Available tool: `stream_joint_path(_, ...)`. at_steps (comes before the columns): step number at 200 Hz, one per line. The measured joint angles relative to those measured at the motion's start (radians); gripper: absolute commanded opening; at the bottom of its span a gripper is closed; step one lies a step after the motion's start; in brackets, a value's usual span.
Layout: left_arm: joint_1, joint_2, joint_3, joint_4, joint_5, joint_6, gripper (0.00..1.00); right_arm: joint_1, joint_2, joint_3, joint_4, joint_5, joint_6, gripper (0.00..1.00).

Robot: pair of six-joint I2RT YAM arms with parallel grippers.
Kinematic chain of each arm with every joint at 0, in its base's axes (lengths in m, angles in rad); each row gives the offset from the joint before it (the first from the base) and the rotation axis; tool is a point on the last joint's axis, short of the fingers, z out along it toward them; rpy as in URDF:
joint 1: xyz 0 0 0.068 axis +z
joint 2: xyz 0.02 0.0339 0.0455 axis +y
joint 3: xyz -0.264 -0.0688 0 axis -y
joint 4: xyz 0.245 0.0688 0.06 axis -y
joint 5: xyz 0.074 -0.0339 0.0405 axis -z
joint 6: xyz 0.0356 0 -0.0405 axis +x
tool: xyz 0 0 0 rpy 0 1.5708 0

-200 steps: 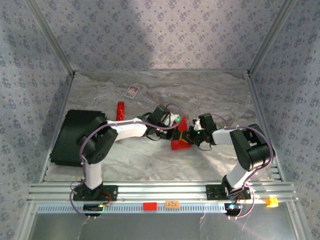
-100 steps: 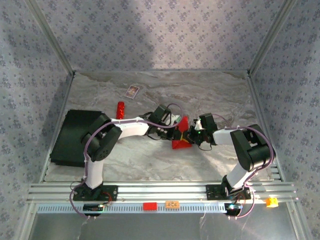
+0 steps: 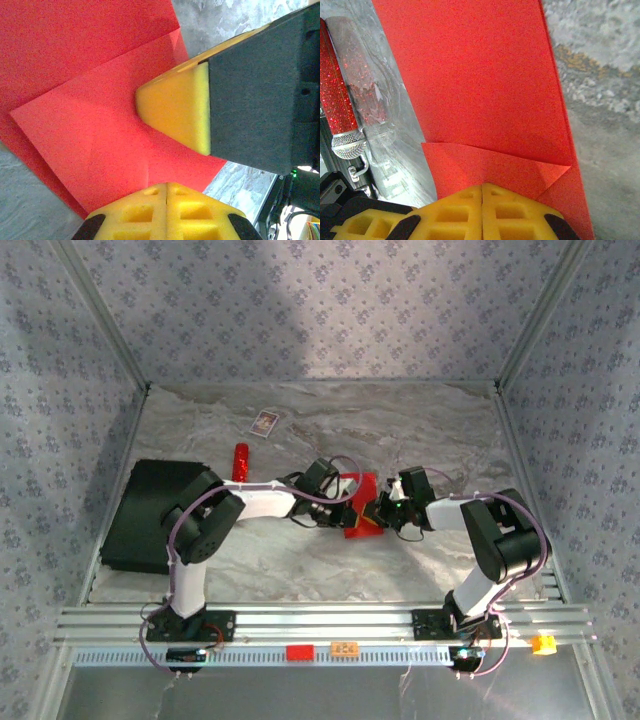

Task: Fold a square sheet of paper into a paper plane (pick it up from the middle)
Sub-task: Fold the triangle a second time at the center of the table.

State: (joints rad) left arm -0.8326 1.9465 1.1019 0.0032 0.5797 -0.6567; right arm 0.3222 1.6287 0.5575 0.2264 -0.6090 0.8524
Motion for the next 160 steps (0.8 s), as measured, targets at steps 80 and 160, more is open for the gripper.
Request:
stream_joint_path(80, 0.000, 0.029, 0.015, -0.001, 0.016, 0.000, 0.00, -0.001, 0.000, -0.003, 0.008, 0.000, 0.005, 0.09)
stream_joint_path(160, -0.002, 0.032, -0.023, 0.009, 0.037, -0.012, 0.00, -0.002, 0.000, -0.003, 0.008, 0.000, 0.005, 0.09)
